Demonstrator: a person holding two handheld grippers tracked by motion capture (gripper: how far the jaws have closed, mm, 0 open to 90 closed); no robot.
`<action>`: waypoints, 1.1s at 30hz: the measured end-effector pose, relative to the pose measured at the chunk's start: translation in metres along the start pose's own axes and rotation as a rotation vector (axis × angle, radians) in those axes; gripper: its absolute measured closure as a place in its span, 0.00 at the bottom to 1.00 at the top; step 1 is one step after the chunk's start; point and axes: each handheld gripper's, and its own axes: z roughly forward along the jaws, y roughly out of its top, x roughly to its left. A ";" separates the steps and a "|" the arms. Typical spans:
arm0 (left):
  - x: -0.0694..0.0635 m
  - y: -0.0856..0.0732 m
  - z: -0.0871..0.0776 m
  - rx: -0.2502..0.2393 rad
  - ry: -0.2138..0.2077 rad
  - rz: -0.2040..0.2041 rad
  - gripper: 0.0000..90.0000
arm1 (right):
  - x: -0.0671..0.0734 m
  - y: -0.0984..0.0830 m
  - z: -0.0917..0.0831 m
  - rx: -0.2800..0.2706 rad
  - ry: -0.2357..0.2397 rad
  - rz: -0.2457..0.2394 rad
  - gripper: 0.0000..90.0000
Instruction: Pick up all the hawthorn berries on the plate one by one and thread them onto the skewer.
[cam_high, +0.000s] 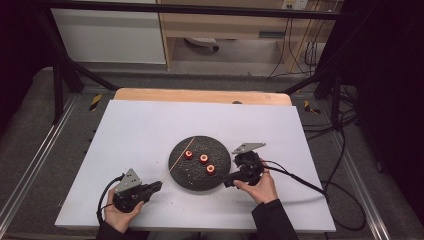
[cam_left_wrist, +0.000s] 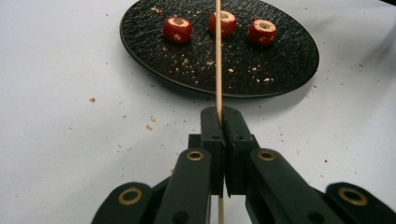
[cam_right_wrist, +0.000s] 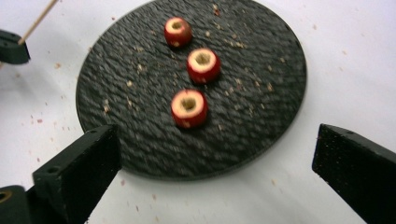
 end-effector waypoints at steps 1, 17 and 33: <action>0.000 0.000 0.000 0.001 -0.002 0.000 0.98 | 0.001 0.004 0.003 0.002 0.000 -0.001 0.04; 0.001 -0.001 0.001 0.010 0.005 0.005 0.98 | 0.014 0.041 0.048 0.167 -0.004 -0.061 0.30; 0.002 -0.002 0.003 0.020 0.005 0.004 0.98 | 0.012 0.044 0.066 0.264 -0.002 -0.004 0.58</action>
